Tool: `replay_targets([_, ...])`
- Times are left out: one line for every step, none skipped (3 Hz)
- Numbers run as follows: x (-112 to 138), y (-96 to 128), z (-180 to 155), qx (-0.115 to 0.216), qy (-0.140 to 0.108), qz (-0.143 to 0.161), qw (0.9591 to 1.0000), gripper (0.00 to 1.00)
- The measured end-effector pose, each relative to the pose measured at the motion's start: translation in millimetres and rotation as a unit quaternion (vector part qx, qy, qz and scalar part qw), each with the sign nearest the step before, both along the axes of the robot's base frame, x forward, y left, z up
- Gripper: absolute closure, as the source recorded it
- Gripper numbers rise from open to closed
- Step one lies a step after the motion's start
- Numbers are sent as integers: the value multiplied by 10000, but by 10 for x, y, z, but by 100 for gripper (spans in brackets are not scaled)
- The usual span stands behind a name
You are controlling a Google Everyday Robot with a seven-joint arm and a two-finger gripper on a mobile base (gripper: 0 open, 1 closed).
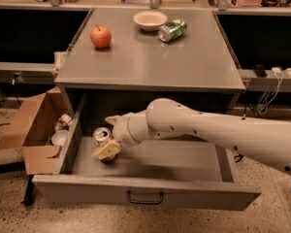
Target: Pick 7up can from top drawer and place on counter
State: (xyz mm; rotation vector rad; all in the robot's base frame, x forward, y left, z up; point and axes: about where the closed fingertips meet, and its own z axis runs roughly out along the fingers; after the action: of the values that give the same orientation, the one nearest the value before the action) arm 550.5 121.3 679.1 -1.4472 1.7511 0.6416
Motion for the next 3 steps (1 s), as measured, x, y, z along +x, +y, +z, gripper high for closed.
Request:
replay_targets([19,-2,-19,203,3,-46,9998,45])
replay_targets([-28,-49,179,686,20,-6,9976,69])
replay_targets([-153,-404,810,1269,-201,-34,9917,92])
